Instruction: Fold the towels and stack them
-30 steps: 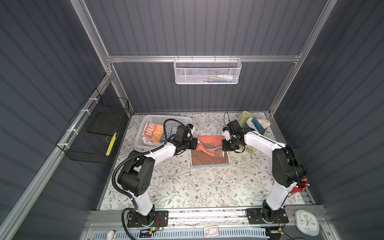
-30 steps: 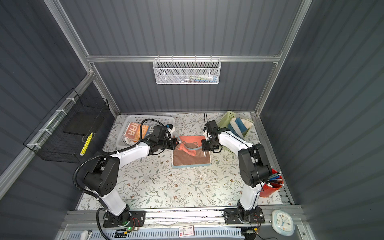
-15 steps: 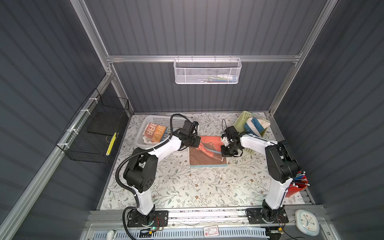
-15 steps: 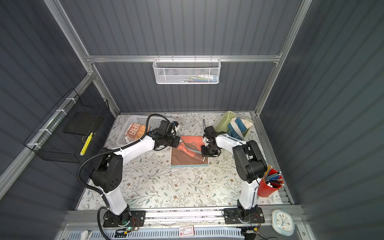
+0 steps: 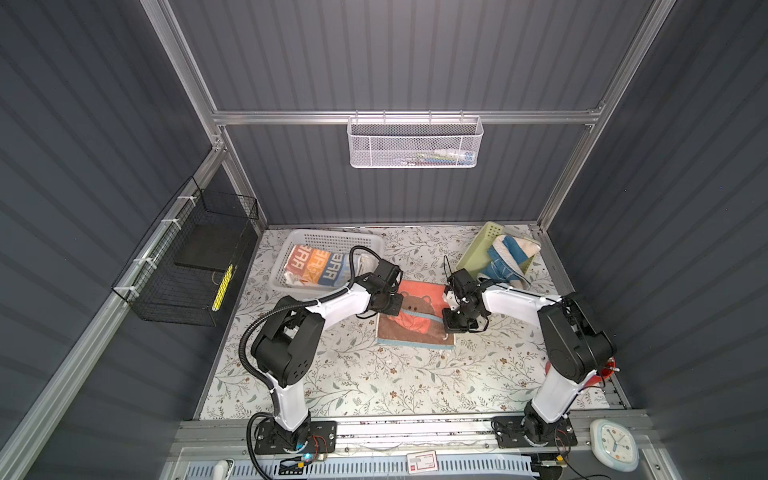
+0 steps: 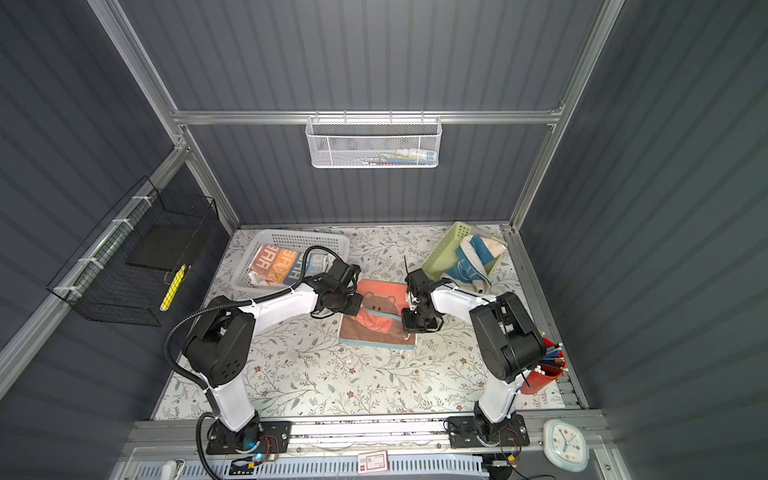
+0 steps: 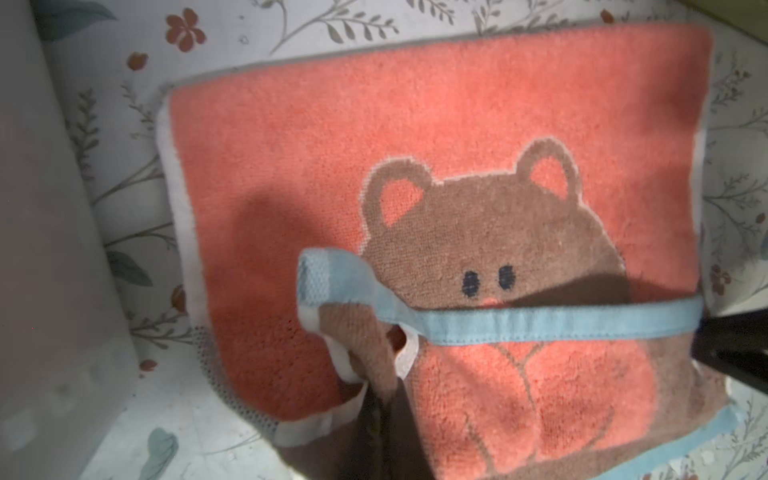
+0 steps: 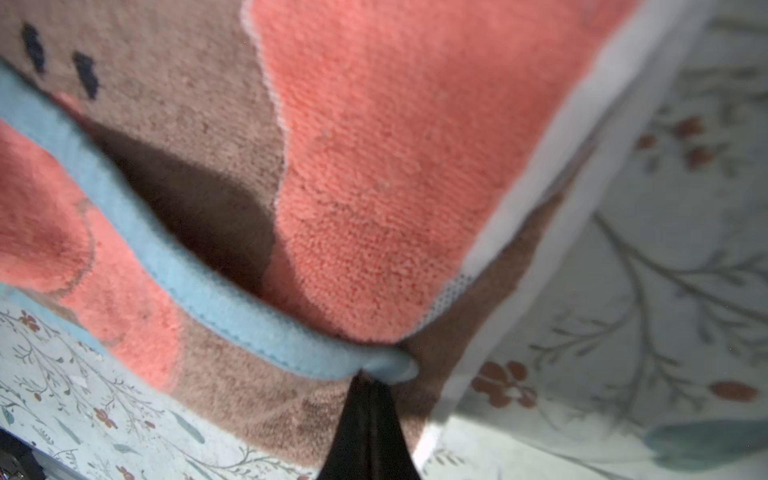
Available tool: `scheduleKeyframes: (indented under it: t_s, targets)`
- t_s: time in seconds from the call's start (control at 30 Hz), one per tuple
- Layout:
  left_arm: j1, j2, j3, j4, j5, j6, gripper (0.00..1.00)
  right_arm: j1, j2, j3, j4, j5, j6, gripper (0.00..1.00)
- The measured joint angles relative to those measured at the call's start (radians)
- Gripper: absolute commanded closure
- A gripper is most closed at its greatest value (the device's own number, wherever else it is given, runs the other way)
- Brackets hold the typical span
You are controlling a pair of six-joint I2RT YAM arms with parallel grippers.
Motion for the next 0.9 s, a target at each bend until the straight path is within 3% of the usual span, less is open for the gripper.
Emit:
scheduleKeyframes:
  t_s: [0.2, 0.37, 0.67, 0.7, 0.73, 0.8, 0.83, 0.9]
  targets:
    - [0.090, 0.062, 0.058, -0.004, 0.040, 0.035, 1.00, 0.034, 0.066, 0.090, -0.018, -0.002, 0.005, 1.00]
    - [0.101, 0.057, 0.049, -0.004, 0.056, 0.037, 1.00, 0.034, 0.064, 0.118, -0.033, 0.015, -0.005, 1.00]
    - [0.000, -0.187, -0.278, 0.053, 0.068, -0.098, 1.00, 0.081, -0.086, -0.052, -0.082, -0.016, -0.061, 1.00]
    - [-0.018, -0.221, -0.323, 0.058, 0.068, -0.125, 1.00, 0.093, -0.105, -0.078, -0.093, -0.023, -0.064, 0.96]
    - [-0.034, -0.255, -0.362, 0.058, 0.068, -0.150, 0.95, 0.104, -0.122, -0.097, -0.105, -0.025, -0.064, 0.90]
    - [-0.058, -0.324, -0.421, 0.050, 0.068, -0.191, 0.71, 0.121, -0.164, -0.120, -0.129, -0.032, -0.071, 0.74]
    - [-0.061, -0.373, -0.447, 0.039, 0.067, -0.212, 0.62, 0.128, -0.193, -0.125, -0.139, -0.039, -0.071, 0.71]
    - [-0.061, -0.468, -0.477, 0.010, 0.059, -0.242, 0.53, 0.133, -0.255, -0.127, -0.149, -0.052, -0.070, 0.64]
